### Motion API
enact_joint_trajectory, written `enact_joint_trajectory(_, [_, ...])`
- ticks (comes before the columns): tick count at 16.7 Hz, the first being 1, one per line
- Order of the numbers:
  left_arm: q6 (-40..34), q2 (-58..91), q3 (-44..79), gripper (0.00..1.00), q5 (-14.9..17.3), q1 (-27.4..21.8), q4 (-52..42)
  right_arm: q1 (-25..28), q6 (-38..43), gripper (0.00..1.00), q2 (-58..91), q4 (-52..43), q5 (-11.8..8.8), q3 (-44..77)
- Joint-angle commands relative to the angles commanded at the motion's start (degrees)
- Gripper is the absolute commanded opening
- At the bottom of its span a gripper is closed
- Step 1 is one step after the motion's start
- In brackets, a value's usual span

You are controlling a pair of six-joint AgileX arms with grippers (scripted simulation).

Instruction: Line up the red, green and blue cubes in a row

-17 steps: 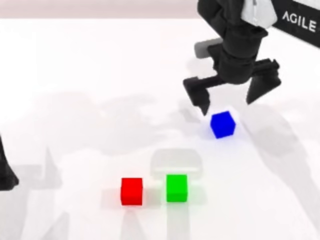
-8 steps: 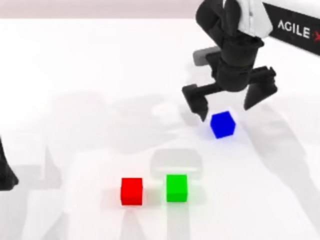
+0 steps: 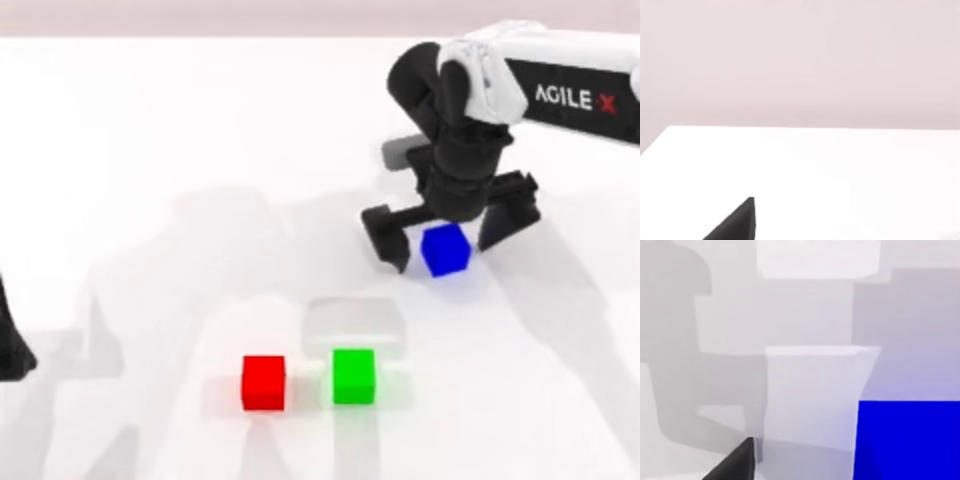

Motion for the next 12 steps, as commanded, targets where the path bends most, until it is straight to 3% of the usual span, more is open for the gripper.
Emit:
enact_joint_trajectory(1, [0.0, 0.0, 0.0, 1.0, 0.0, 0.0, 0.0, 0.0, 0.0, 1.0, 0.0, 0.0, 0.0, 0.0])
enact_joint_trajectory(12, [0.0, 0.0, 0.0, 1.0, 0.0, 0.0, 0.0, 0.0, 0.0, 0.17, 0.0, 0.0, 0.0, 0.0])
